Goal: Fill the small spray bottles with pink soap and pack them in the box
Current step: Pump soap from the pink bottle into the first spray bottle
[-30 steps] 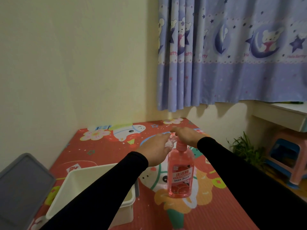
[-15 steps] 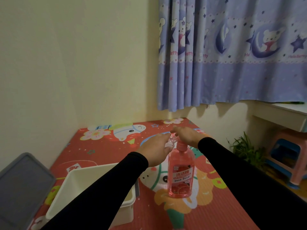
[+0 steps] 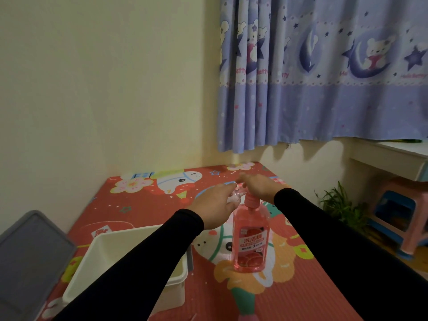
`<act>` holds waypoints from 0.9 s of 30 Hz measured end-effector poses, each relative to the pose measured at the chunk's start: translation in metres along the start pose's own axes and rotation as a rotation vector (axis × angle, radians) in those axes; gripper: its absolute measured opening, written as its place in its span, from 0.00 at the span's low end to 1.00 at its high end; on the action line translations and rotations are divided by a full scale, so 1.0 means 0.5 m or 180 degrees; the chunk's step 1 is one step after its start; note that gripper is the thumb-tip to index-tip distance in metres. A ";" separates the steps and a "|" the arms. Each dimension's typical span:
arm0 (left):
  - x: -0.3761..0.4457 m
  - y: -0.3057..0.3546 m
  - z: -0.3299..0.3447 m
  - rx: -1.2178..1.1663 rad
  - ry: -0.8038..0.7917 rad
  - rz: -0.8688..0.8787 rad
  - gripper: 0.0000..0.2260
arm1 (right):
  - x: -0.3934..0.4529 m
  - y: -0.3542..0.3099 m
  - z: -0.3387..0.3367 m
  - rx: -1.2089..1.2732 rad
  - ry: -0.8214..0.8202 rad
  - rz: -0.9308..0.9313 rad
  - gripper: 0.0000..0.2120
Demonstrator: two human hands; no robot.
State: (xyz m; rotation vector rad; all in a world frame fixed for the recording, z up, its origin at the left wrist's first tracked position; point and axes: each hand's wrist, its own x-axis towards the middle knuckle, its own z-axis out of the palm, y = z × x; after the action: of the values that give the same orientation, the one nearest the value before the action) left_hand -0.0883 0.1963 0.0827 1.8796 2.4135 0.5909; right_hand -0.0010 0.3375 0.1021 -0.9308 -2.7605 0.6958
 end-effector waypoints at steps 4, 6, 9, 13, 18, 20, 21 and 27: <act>-0.002 0.008 -0.014 -0.0079 0.0056 0.0019 0.23 | -0.007 -0.006 -0.013 0.0146 0.0090 -0.0060 0.19; 0.001 0.012 -0.023 -0.0226 0.0148 0.0016 0.22 | -0.005 -0.007 -0.025 0.0539 0.0165 -0.0064 0.19; 0.003 0.013 -0.031 -0.0174 0.0197 0.0020 0.18 | 0.002 -0.008 -0.031 0.0824 0.0188 -0.0043 0.20; -0.003 0.006 -0.011 -0.0204 0.0135 0.0003 0.18 | 0.001 -0.002 -0.006 0.0083 0.0098 -0.0052 0.18; -0.002 0.004 -0.009 -0.0149 0.0043 -0.0055 0.14 | 0.001 0.003 -0.005 0.0137 -0.0034 0.0036 0.17; 0.000 0.008 -0.018 -0.0203 0.0031 -0.0036 0.14 | 0.000 0.001 -0.013 0.0321 0.0044 -0.0029 0.17; 0.001 0.010 -0.023 -0.0237 0.0061 -0.0019 0.14 | 0.000 -0.001 -0.018 0.0541 0.0101 -0.0030 0.17; -0.001 0.011 -0.025 -0.0151 0.0130 0.0029 0.19 | -0.005 -0.009 -0.018 0.0336 0.0165 -0.0087 0.17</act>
State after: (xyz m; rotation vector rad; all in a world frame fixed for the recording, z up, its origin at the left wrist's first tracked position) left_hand -0.0861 0.1933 0.0959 1.8795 2.3940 0.6878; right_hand 0.0009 0.3362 0.1121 -0.8754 -2.6578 0.7928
